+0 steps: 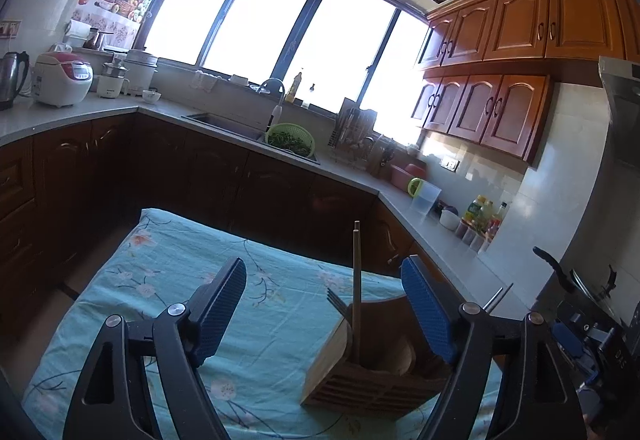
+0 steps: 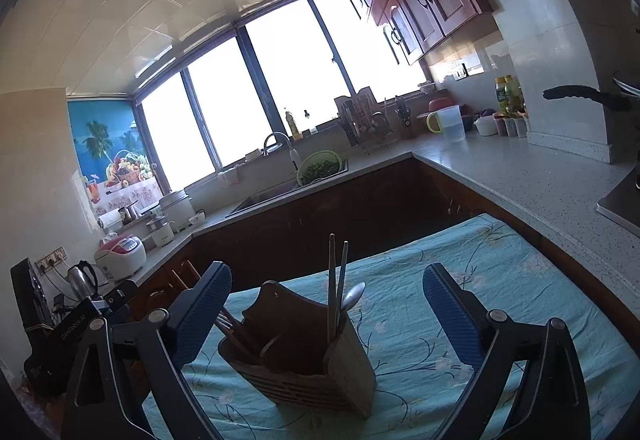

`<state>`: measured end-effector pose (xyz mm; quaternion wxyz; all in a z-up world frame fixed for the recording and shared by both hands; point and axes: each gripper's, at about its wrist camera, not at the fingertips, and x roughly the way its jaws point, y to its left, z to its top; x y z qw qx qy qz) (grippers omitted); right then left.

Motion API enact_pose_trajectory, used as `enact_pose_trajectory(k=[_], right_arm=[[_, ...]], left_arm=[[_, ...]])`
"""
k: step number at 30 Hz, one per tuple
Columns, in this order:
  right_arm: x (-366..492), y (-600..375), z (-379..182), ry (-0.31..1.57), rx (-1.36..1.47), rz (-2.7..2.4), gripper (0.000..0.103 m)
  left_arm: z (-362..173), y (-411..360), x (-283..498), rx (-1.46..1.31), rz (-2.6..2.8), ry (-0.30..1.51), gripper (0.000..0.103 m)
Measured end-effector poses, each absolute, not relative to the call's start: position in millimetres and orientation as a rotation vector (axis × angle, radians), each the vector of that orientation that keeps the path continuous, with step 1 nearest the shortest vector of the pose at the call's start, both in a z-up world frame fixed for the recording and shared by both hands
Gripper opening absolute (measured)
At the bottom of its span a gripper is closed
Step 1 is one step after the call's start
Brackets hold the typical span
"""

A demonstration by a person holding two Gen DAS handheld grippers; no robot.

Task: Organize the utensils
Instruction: 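Move both open tools back down to the remaining chopsticks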

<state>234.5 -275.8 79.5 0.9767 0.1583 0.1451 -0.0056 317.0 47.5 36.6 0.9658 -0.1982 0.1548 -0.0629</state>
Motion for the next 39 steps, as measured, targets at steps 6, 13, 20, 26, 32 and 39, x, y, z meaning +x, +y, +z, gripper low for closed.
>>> enact_pose_trajectory(k=[6, 13, 20, 26, 32, 39], right_arm=[[207.4, -277.3, 62.6, 0.341, 0.332, -0.015, 0.098], [177.5, -277.8, 42.6, 0.39, 0.342, -0.029, 0.098], [154.8, -274.6, 31.3, 0.427, 0.339, -0.025, 0.098], [138.6, -274.6, 20.3, 0.446, 0.333, -0.031, 0.098], [133.2, -278.4, 6.6, 0.475, 0.356, -0.037, 0.098], [132.5, -282.5, -5.4, 0.511, 0.375, -0.038, 0.098]], left_arm=[[27.7, 46.7, 285.5, -0.391, -0.134, 0.355, 0.081], [17.9, 48.3, 251.3, -0.392, -0.148, 0.415, 0.081], [10.8, 41.9, 219.8, -0.38, -0.166, 0.475, 0.081], [10.3, 42.4, 205.7, -0.376, -0.177, 0.515, 0.081], [13.2, 35.3, 192.8, -0.352, -0.194, 0.545, 0.081], [10.0, 22.8, 187.7, -0.298, -0.214, 0.595, 0.081]])
